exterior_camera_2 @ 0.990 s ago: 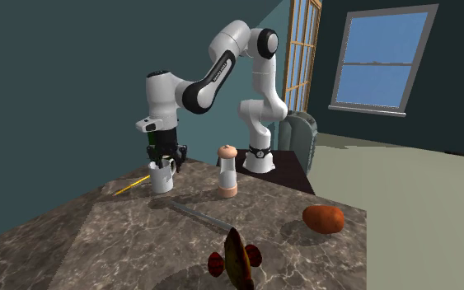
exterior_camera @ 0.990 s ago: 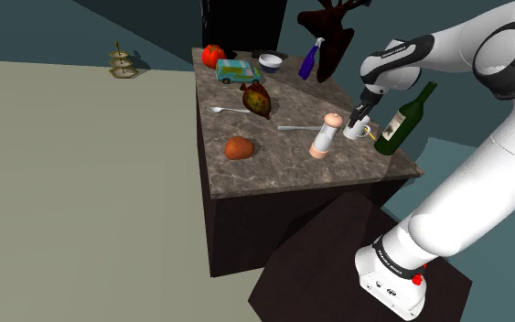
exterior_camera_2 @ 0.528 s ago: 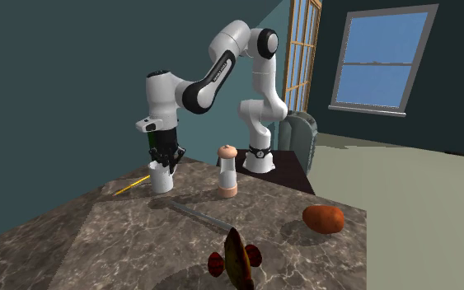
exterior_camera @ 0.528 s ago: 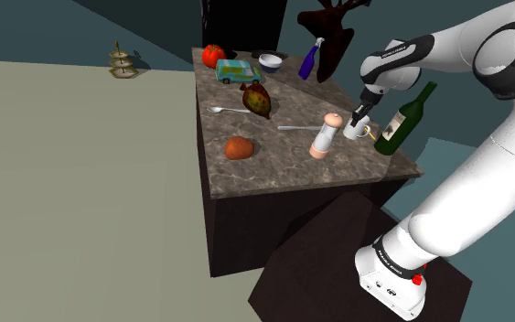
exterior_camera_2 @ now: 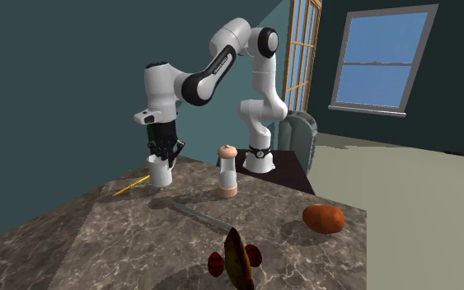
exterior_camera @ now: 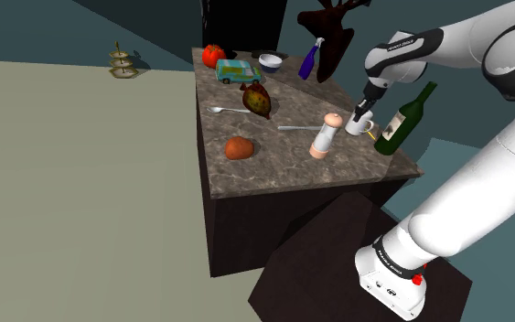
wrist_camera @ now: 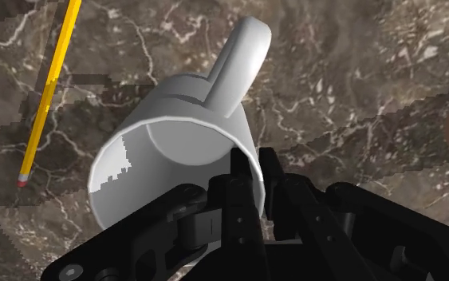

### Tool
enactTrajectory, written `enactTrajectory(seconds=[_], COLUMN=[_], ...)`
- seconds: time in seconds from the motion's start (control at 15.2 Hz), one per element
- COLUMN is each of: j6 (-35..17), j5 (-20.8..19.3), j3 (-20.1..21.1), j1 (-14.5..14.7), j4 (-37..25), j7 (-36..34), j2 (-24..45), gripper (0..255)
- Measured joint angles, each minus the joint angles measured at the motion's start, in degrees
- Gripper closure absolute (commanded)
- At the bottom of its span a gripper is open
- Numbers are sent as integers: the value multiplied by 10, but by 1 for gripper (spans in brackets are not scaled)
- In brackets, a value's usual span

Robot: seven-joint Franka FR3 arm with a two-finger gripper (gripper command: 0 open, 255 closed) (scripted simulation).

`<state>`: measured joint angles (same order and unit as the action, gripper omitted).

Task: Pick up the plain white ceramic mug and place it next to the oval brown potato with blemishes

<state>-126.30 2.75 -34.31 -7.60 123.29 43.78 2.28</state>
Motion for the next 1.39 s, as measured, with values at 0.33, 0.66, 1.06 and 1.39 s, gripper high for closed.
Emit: enactTrajectory(seconds=[0.33, 0.66, 1.06, 1.39], j6=[37, 73, 120, 158], j5=[-15, -26, -37, -41], j3=[1, 2, 4, 6], j1=[2, 3, 4, 5], j4=[-20, -43, -76, -107], j7=[-12, -20, -28, -32], j2=[-21, -37, -54, -62], gripper=[255, 255, 255, 255])
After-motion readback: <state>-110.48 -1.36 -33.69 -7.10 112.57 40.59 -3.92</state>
